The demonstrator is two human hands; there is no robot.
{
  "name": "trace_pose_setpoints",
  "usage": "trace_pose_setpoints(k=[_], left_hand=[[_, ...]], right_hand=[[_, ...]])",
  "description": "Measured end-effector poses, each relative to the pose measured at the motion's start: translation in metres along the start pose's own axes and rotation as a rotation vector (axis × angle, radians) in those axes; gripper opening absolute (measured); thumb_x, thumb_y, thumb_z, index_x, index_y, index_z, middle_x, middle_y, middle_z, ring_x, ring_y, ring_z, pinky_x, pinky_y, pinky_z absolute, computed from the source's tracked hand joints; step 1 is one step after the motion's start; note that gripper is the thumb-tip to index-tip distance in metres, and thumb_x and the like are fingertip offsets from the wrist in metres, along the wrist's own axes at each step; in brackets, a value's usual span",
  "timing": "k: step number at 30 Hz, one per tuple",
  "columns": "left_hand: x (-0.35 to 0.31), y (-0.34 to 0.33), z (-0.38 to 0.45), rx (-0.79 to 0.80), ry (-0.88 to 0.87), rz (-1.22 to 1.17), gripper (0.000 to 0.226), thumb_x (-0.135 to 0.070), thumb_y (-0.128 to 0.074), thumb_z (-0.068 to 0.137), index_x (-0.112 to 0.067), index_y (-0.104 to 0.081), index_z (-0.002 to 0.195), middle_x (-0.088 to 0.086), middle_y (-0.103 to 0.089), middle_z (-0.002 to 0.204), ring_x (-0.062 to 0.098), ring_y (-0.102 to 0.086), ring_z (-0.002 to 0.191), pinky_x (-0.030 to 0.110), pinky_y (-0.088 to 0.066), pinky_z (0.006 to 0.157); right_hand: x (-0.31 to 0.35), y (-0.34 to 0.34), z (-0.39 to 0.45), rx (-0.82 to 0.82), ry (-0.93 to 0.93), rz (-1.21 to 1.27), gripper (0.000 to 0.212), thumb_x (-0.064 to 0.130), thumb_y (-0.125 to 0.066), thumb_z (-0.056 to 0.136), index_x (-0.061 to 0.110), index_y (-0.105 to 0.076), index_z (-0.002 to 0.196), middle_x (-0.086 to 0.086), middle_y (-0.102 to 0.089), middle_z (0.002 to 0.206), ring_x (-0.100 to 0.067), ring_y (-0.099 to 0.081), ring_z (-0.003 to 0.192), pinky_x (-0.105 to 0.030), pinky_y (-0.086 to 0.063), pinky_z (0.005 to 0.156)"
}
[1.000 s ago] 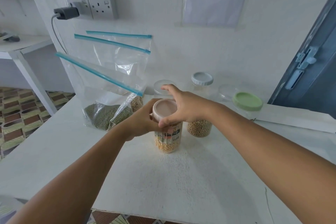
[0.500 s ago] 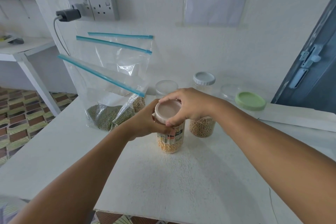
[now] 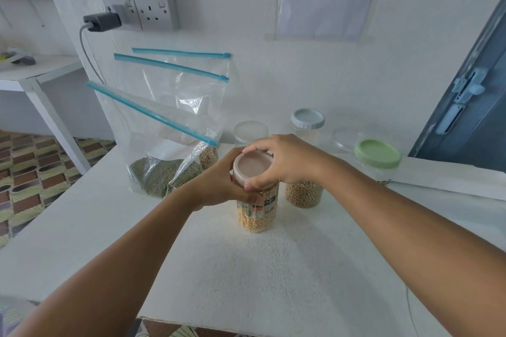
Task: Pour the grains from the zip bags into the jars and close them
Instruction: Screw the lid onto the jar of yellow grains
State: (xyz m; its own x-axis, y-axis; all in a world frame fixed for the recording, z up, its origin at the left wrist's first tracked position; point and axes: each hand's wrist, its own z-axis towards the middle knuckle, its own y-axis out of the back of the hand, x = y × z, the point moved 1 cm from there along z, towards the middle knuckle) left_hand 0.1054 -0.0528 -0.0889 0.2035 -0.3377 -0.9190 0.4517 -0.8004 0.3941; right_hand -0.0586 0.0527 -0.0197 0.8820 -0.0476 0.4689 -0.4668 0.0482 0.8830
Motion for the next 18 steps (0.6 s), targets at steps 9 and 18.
trace_pose_setpoints(k=[9,18], left_hand=[[-0.005,0.003,0.005,0.012,0.038,0.045,0.121,-0.011,-0.100,0.062,-0.037,-0.027,0.154,-0.005,-0.059,0.132,0.012,-0.063,0.119,0.031,-0.061,0.091],[-0.001,0.002,0.003,-0.014,0.031,0.029,0.122,-0.005,-0.099,0.061,-0.034,-0.026,0.154,-0.003,-0.063,0.127,-0.001,-0.066,0.110,0.022,-0.059,0.082]], right_hand=[[-0.006,0.011,0.000,0.113,-0.080,0.110,0.108,0.056,-0.096,0.063,0.040,-0.031,0.148,0.007,-0.054,0.149,-0.014,-0.060,0.120,-0.037,-0.051,0.104],[0.004,0.004,-0.004,-0.013,-0.081,-0.078,0.098,0.068,-0.089,0.060,0.032,-0.037,0.135,0.007,-0.064,0.107,-0.012,-0.066,0.088,-0.038,-0.059,0.079]])
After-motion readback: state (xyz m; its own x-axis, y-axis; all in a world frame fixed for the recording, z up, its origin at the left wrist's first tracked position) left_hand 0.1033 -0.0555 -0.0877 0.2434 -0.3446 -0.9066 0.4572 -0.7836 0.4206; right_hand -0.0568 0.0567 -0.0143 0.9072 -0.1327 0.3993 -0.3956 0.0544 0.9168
